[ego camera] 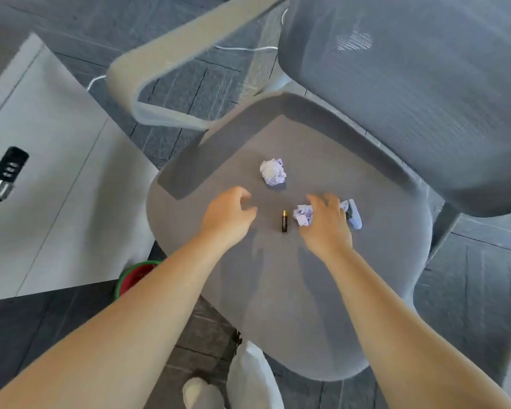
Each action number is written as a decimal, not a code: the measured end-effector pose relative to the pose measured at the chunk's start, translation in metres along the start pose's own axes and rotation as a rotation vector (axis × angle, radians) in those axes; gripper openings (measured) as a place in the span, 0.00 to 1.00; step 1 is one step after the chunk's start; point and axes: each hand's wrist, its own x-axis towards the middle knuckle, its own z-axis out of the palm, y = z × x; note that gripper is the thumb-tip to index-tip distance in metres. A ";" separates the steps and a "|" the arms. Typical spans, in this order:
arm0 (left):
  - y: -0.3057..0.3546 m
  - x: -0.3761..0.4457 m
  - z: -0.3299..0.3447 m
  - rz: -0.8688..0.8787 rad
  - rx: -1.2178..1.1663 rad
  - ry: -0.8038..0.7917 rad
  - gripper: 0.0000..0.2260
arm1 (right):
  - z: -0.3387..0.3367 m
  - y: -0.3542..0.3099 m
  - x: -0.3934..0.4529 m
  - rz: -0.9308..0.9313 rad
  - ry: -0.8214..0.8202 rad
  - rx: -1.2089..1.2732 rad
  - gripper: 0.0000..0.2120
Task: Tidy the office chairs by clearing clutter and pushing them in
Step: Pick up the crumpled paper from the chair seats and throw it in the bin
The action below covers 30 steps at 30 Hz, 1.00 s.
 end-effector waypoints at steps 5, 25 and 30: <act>0.008 0.048 0.020 -0.013 0.009 -0.019 0.21 | 0.017 0.014 0.037 -0.003 -0.123 -0.045 0.23; 0.018 0.071 0.009 0.081 -0.004 0.082 0.09 | -0.020 -0.010 0.055 -0.161 0.019 0.059 0.18; -0.021 0.007 -0.046 0.014 -0.137 0.207 0.13 | -0.022 -0.064 0.010 -0.303 0.007 0.086 0.16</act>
